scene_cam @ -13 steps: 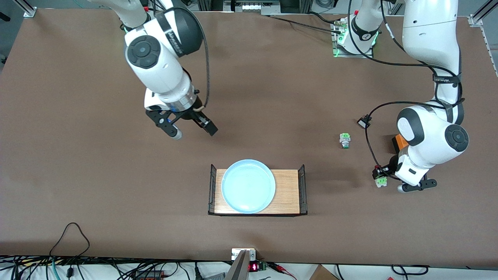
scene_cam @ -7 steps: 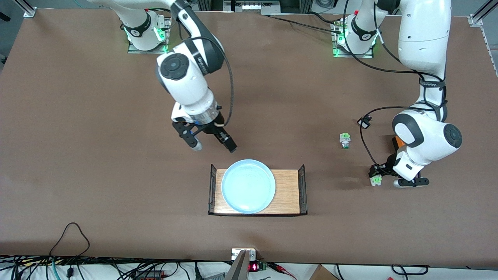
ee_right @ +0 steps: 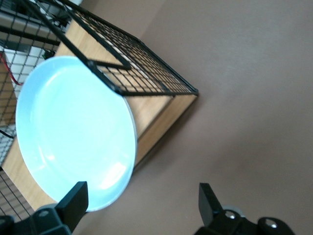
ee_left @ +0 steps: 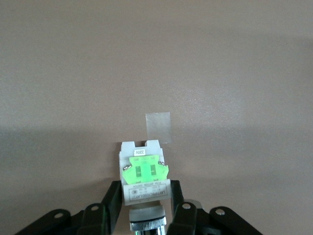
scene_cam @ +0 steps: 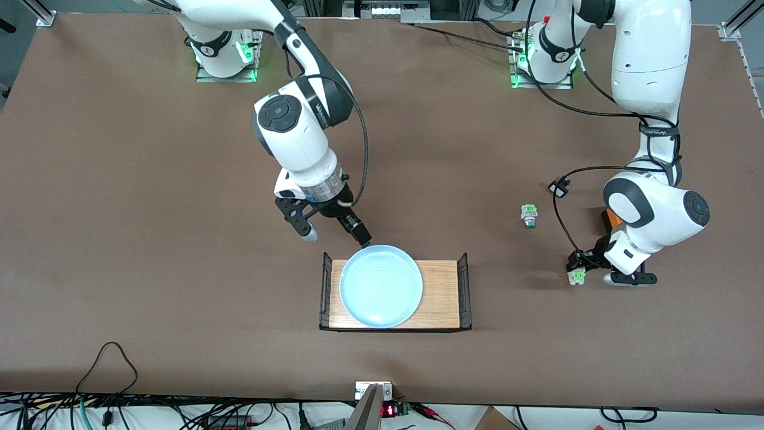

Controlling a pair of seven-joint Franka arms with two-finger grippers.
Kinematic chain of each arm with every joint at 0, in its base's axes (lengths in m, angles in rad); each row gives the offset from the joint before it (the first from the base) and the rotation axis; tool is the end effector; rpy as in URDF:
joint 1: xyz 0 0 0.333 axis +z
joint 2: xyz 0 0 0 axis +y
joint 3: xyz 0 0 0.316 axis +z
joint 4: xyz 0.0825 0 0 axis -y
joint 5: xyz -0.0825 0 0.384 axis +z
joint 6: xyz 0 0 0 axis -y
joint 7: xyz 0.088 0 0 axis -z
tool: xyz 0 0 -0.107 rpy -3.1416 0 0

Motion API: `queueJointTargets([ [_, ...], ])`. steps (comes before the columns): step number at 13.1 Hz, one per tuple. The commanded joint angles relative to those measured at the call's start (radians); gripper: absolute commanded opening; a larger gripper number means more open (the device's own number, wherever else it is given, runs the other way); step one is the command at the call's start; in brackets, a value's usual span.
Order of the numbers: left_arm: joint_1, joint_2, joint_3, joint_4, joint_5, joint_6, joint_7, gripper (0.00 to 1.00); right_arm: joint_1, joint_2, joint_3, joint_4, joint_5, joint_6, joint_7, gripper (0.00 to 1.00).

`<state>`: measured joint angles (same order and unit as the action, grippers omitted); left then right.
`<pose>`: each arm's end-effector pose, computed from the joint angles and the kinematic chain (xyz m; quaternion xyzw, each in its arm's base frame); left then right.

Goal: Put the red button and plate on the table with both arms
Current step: 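Lower the switch with the left gripper while the right gripper reaches the plate, then open the left gripper while the right gripper grips the plate rim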

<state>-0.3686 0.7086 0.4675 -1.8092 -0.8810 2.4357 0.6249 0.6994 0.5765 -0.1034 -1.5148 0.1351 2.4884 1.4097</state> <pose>0.6489 0.0419 0.1844 0.9899 0.0219 0.0764 0.1174 0.6030 0.4256 0.3707 -0.8871 0.4157 -0.0860 0.1811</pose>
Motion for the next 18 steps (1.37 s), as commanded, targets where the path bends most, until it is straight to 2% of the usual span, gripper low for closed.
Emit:
queueJointTargets([
  [1, 0.004, 0.009, -0.006, 0.002, -0.035, 0.006, 0.048, 0.27, -0.021, 0.039, -0.002, 0.025, 0.012, 0.035, 0.006, 1.00],
  [5, 0.004, 0.008, -0.004, 0.008, -0.033, 0.003, 0.047, 0.54, -0.031, 0.065, -0.004, 0.024, 0.014, 0.090, 0.008, 1.00],
  [7, 0.002, 0.008, -0.004, 0.010, -0.033, 0.005, 0.045, 0.62, -0.029, 0.082, -0.005, 0.025, 0.049, 0.125, 0.011, 1.00],
  [10, 0.002, 0.006, -0.001, 0.011, -0.024, 0.003, 0.041, 0.71, -0.029, 0.091, -0.004, 0.025, 0.055, 0.150, 0.003, 1.00],
  [11, -0.001, 0.002, 0.000, 0.011, -0.019, 0.003, 0.041, 0.77, -0.029, 0.098, -0.005, 0.025, 0.055, 0.150, 0.006, 0.96],
  [14, -0.003, -0.024, 0.020, 0.025, -0.009, -0.004, 0.035, 0.97, -0.027, 0.100, -0.004, 0.024, 0.055, 0.149, 0.005, 0.74],
  [18, -0.004, -0.040, 0.049, 0.051, -0.006, -0.015, -0.019, 1.00, -0.023, 0.106, -0.004, 0.024, 0.057, 0.149, 0.011, 0.53],
])
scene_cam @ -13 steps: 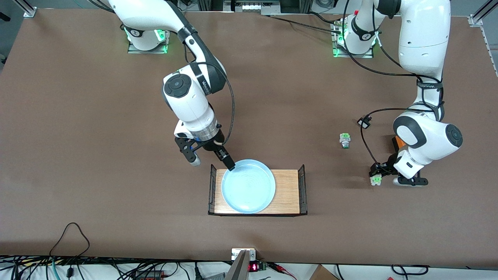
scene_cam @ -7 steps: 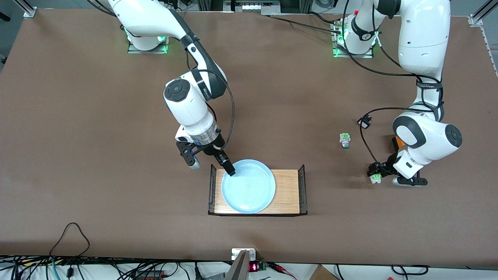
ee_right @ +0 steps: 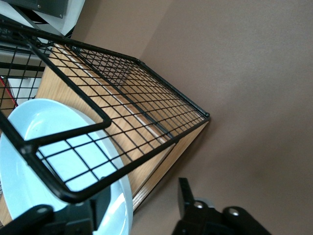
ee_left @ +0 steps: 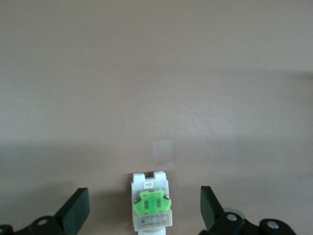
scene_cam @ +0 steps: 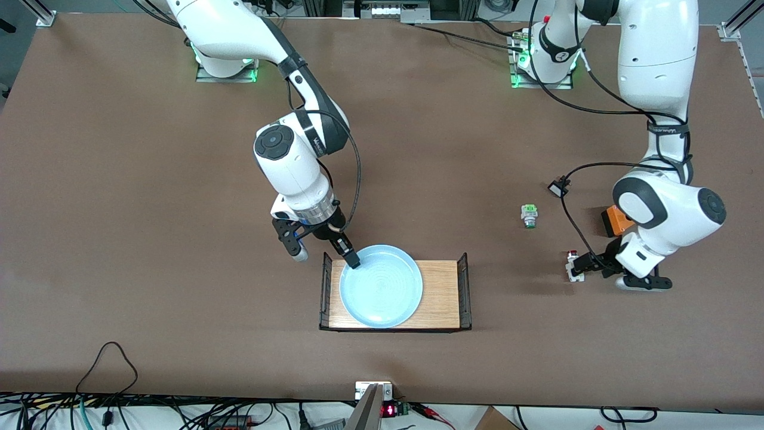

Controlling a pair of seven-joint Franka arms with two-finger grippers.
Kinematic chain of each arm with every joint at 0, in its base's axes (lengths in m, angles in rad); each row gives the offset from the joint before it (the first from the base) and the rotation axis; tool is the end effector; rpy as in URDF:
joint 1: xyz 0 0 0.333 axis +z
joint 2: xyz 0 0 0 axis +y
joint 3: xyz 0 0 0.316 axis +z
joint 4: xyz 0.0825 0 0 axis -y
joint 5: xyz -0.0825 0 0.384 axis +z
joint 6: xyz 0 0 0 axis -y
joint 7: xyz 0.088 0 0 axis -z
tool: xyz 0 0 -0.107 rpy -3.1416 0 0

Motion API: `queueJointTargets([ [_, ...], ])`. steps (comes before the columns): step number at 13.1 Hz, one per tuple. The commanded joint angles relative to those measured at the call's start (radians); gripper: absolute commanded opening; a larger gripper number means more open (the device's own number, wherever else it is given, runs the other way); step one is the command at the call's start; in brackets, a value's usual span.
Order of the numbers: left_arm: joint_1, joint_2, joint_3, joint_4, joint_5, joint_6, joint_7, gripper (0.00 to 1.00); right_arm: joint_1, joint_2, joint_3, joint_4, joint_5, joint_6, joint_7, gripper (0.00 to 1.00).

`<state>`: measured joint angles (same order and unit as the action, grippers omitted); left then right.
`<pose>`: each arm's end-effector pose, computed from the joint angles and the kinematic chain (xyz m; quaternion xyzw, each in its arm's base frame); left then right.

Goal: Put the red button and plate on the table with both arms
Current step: 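Open the left gripper while the right gripper grips the plate rim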

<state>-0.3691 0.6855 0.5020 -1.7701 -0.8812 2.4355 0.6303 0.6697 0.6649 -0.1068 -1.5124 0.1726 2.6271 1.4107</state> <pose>0.6649 0.0561 0.2195 0.9874 0.0219 0.1106 0.1110 0.6260 0.4094 0.3237 -0.8681 0.4414 -0.1002 0.2037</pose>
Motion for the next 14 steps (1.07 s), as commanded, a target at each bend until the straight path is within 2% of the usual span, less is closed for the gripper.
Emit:
queueJointTargets([
  [1, -0.004, -0.018, 0.023, 0.015, -0.005, -0.016, -0.037, 1.00, 0.007, 0.016, -0.001, 0.021, 0.019, 0.010, 0.007, 0.49],
  [4, -0.005, -0.018, 0.038, 0.029, 0.004, -0.026, -0.098, 1.00, 0.001, 0.015, -0.001, 0.023, 0.053, 0.008, -0.004, 0.27],
  [5, -0.007, -0.017, 0.047, 0.065, 0.030, -0.051, -0.147, 1.00, 0.001, 0.013, -0.001, 0.023, 0.077, 0.008, -0.004, 0.21],
  [9, 0.007, -0.018, 0.070, 0.190, 0.241, -0.194, -0.369, 1.00, 0.004, 0.009, -0.001, 0.023, 0.088, 0.008, -0.010, 0.05],
  [10, 0.028, -0.018, 0.069, 0.261, 0.311, -0.278, -0.438, 1.00, 0.005, 0.009, -0.001, 0.023, 0.090, 0.011, -0.012, 0.00],
  [13, 0.085, -0.021, 0.052, 0.403, 0.438, -0.458, -0.526, 1.00, 0.010, 0.007, -0.001, 0.024, 0.090, 0.011, -0.010, 0.00],
  [14, 0.111, -0.026, 0.026, 0.446, 0.462, -0.516, -0.543, 1.00, 0.008, 0.005, 0.001, 0.024, 0.091, 0.011, -0.009, 0.00],
])
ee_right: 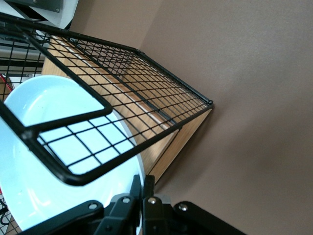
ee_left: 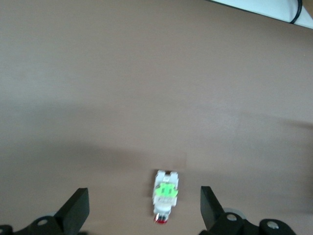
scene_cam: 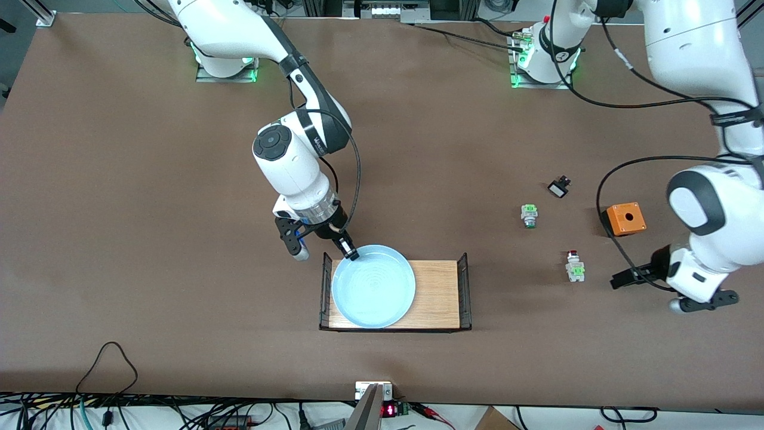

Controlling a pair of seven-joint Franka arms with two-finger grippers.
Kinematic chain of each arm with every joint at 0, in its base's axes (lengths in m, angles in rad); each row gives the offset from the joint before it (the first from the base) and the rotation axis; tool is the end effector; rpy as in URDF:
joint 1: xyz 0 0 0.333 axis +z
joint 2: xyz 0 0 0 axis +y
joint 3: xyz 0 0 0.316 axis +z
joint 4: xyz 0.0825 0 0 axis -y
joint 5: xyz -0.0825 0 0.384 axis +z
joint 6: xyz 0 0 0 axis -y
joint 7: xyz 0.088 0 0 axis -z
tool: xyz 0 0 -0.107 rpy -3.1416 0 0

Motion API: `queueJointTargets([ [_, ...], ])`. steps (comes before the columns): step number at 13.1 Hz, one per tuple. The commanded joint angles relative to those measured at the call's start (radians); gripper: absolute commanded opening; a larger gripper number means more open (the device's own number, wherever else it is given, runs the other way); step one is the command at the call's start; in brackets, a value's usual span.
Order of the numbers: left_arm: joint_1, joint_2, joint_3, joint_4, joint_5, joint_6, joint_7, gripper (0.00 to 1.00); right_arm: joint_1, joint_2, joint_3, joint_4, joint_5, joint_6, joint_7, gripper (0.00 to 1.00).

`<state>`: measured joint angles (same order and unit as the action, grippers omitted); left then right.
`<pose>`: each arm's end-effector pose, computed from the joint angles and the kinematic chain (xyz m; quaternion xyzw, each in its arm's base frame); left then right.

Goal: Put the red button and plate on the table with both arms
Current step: 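Open the left gripper while the right gripper grips the plate rim, then lift the plate with the right gripper while the left gripper retracts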

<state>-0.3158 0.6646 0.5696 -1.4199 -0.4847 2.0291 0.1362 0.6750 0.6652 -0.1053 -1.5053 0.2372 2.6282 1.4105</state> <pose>0.7169 0.0725 0.3559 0.9925 0.1072 0.0367 0.0449 0.6252 0.4131 0.3268 -0.8572 0.4586 -0.0826 0.2193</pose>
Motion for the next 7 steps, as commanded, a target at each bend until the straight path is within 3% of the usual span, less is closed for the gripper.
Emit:
queueJointTargets([
  [1, 0.087, -0.022, -0.078, 0.134, 0.104, -0.154, -0.061, 1.00, 0.006, 0.002, -0.001, 0.017, 0.027, 0.010, -0.008, 0.00],
  [7, 0.297, -0.183, -0.411, 0.144, 0.352, -0.259, -0.125, 1.00, 0.011, -0.079, 0.004, 0.017, 0.071, -0.039, -0.004, 0.00],
])
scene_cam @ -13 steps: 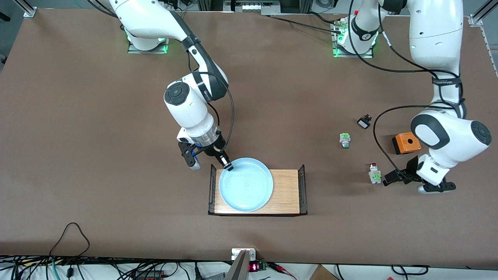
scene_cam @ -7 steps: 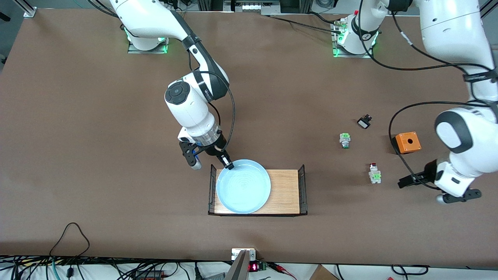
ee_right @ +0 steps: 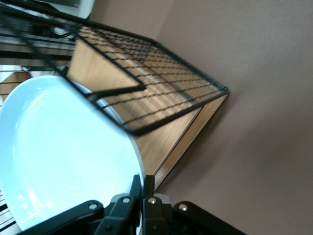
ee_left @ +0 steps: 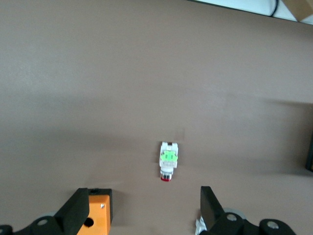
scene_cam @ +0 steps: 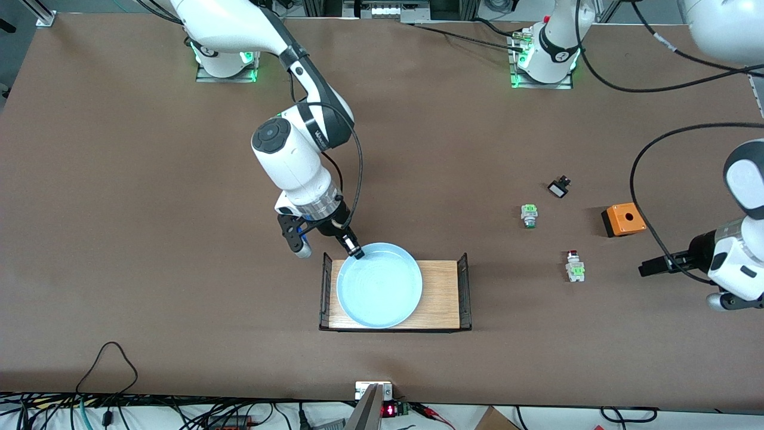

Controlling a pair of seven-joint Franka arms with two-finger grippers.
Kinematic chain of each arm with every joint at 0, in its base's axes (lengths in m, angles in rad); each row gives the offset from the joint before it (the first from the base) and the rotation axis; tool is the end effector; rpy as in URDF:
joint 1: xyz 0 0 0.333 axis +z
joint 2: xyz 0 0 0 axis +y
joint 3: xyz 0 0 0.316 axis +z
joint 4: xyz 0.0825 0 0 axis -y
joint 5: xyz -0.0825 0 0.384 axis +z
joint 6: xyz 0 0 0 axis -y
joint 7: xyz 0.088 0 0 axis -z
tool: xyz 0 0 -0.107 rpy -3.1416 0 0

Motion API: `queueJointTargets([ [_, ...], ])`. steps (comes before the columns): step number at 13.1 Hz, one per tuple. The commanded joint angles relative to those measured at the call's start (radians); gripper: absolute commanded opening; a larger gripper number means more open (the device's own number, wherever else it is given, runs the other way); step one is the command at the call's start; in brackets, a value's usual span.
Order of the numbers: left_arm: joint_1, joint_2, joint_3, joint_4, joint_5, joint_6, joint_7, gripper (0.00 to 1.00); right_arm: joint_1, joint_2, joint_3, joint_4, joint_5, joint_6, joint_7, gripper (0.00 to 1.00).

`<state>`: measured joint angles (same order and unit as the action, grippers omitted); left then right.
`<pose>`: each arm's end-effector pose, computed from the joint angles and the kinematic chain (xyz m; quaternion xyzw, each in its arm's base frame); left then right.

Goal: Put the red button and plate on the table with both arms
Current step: 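Lift the plate with the right gripper while the left gripper retracts, then carry the blue plate off the tray with the right gripper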

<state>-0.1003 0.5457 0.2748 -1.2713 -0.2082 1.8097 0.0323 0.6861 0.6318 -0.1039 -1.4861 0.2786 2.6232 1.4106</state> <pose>0.7108 0.0632 0.4492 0.9967 0.0756 0.0090 0.0300 0.6227 0.4222 0.3605 -0.8475 0.4624 -0.0776 0.2488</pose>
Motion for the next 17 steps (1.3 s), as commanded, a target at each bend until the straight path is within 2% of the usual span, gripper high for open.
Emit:
queueJointTargets([
  [1, 0.132, -0.088, -0.181, -0.007, 0.099, -0.064, -0.020, 1.00, 0.003, -0.066, 0.004, -0.002, 0.028, -0.087, -0.004, 0.00],
  [4, 0.227, -0.168, -0.330, -0.013, 0.199, -0.130, -0.020, 1.00, -0.013, -0.136, 0.004, -0.002, 0.028, -0.190, -0.016, 0.00],
  [6, 0.260, -0.220, -0.371, -0.016, 0.216, -0.196, -0.022, 1.00, -0.040, -0.178, 0.004, -0.002, 0.030, -0.250, -0.028, 0.00],
  [9, 0.246, -0.332, -0.374, -0.088, 0.225, -0.228, -0.023, 1.00, -0.068, -0.219, 0.004, -0.003, 0.030, -0.330, -0.097, 0.00],
  [11, 0.197, -0.424, -0.359, -0.167, 0.225, -0.230, -0.035, 1.00, -0.095, -0.239, 0.003, -0.005, 0.028, -0.394, -0.181, 0.00],
  [17, 0.159, -0.653, -0.342, -0.408, 0.225, -0.231, -0.028, 1.00, -0.221, -0.296, 0.003, -0.037, 0.021, -0.615, -0.549, 0.00],
])
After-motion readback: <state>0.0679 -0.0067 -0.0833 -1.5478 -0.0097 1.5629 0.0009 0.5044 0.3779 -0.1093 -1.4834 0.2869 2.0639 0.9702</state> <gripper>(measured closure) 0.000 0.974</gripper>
